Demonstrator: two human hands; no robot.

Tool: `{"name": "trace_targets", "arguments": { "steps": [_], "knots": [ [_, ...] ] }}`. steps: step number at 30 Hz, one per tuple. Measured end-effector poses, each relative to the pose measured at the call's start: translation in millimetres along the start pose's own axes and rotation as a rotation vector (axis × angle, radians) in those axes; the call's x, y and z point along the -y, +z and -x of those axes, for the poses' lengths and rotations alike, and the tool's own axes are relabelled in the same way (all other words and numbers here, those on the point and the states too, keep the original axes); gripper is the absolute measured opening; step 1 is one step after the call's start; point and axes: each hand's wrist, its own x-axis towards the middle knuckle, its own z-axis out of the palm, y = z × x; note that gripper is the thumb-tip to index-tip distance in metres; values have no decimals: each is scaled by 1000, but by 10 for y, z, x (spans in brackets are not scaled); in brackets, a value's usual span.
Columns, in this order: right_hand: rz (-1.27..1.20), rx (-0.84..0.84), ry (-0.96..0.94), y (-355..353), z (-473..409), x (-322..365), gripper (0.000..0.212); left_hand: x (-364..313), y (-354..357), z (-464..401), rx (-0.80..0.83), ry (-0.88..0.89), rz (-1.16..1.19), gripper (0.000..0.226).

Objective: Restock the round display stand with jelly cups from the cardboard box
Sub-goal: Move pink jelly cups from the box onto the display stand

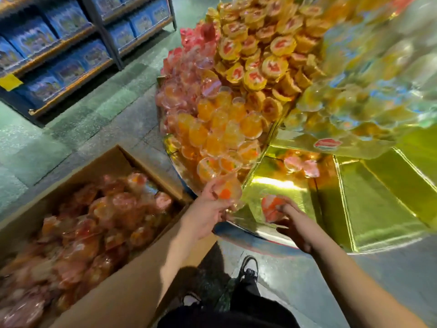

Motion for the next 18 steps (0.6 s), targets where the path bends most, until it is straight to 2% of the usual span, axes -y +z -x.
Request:
{"name": "trace_targets", "arguments": {
  "steps": [3, 10, 12, 15, 18],
  "knots": [
    [-74, -62, 60, -329, -101, -26, 45, 98, 277, -406, -49, 17, -120, 65],
    [-256, -186, 251, -869, -603, -90, 24, 453, 894, -1314, -192, 130, -562, 74],
    [-283, -203, 282, -1001, -786, -103, 22, 581, 1001, -1558, -225, 112, -602, 72],
    [-331, -211, 346, -1196, -1030, -95, 31, 745, 1118, -1874, -272, 77, -588, 64],
    [-427, -213, 412, -1372, -1329, -142, 41, 896, 1191, -2212, -376, 22, -528, 67]
  ]
}}
